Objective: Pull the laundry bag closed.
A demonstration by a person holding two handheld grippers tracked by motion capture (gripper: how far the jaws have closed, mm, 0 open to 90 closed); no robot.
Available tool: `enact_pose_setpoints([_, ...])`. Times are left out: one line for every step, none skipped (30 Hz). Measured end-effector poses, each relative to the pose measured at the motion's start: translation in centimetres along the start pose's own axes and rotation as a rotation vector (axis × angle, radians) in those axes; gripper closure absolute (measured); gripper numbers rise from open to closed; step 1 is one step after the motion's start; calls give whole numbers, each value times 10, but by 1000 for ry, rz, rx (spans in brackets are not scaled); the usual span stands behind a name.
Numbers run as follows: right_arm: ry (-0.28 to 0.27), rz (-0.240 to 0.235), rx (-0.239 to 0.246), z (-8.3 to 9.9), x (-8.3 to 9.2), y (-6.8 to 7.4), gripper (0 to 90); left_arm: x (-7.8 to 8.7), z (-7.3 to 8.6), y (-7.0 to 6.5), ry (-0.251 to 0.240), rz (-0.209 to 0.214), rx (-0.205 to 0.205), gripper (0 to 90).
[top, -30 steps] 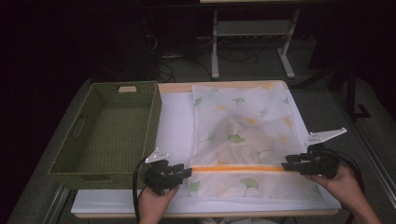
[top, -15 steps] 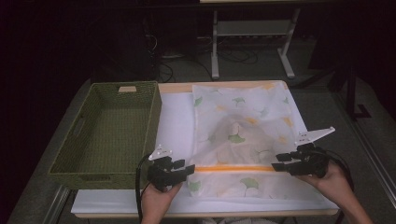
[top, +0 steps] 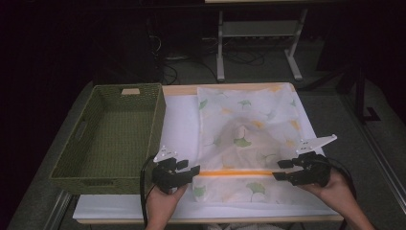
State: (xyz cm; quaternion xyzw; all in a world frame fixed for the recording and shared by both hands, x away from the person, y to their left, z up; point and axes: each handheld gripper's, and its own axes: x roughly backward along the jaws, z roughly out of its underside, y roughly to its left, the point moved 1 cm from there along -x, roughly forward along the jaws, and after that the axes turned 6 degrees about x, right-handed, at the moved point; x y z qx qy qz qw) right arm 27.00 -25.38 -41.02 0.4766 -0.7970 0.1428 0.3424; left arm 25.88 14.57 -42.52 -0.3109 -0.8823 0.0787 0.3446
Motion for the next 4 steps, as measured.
enact_pose_setpoints([0, 0, 0, 0, 0, 0, 471, 0, 0, 0, 0, -1, -3, 446])
enact_pose_setpoints([-1, -1, 5, 1, -2, 2, 466, -1, 1, 0, -2, -4, -7, 442])
enact_pose_setpoints([-1, -1, 5, 1, -2, 2, 466, -1, 1, 0, -2, -4, -7, 438])
enact_pose_setpoints([0, 0, 8, 2, -2, 3, 461, -2, 2, 0, 2, -5, -14, 438])
